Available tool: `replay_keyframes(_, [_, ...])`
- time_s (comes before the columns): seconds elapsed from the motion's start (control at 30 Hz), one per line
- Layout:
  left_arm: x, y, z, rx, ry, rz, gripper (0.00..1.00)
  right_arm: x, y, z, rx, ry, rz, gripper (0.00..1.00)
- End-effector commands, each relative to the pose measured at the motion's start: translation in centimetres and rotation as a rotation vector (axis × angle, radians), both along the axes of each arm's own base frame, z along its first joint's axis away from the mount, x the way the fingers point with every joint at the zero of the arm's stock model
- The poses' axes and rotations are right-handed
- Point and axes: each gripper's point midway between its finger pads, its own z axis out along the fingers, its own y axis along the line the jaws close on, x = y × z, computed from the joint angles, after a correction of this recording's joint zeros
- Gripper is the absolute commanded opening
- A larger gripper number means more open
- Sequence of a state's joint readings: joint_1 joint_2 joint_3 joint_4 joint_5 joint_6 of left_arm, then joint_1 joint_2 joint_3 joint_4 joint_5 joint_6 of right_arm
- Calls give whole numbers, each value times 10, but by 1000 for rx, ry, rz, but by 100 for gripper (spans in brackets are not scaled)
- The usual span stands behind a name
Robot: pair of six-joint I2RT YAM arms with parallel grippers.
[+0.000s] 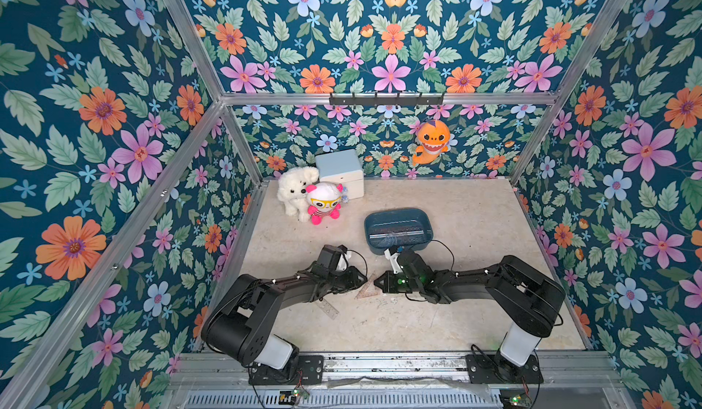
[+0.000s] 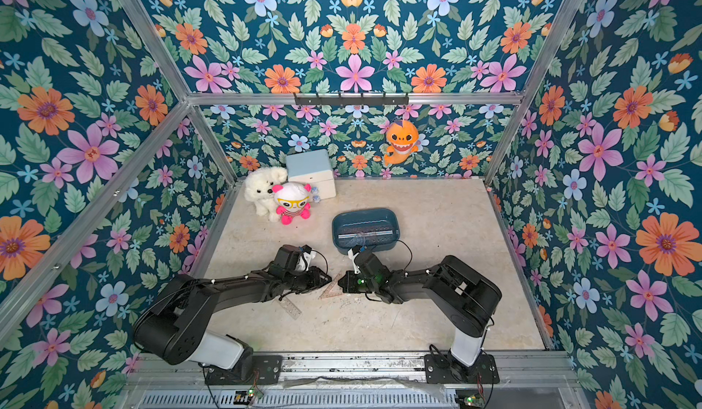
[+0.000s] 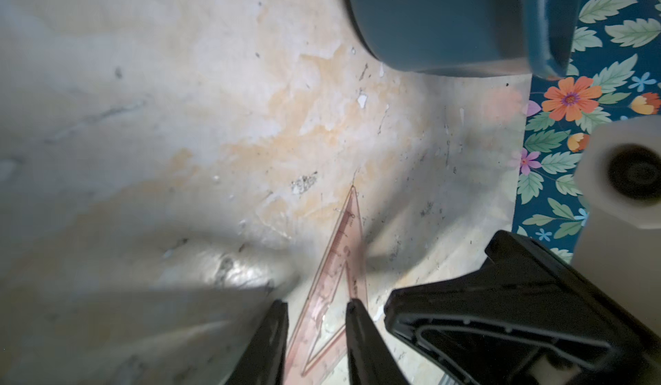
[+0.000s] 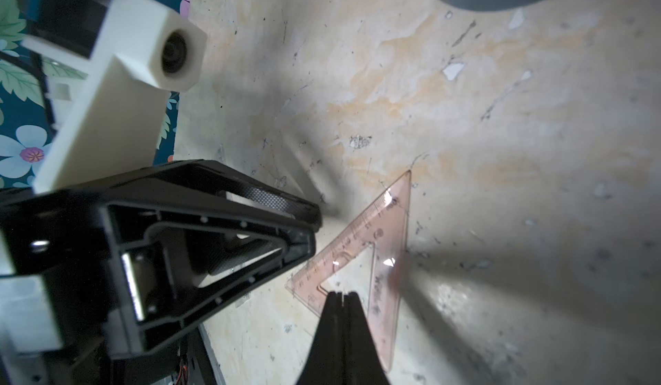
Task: Put the scattered rulers into the storage box
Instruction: Pick up the ruler from the center of the board.
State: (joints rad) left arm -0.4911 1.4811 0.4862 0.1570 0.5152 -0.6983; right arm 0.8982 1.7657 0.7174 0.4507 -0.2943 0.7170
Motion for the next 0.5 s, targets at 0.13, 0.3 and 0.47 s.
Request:
replay_keyframes(0.13, [-37,49,-42,262,175,54,38,6,-1,-2,7,-4,-8,0])
replay_keyframes(0.3, [-37,49,-43,262,177,55,39,4,-7,-14,-15,9,-15,0])
replay_keyframes(0.47, [-39,48,-43,261,183,52,42,1,-9,-30,-22,41,-18,0])
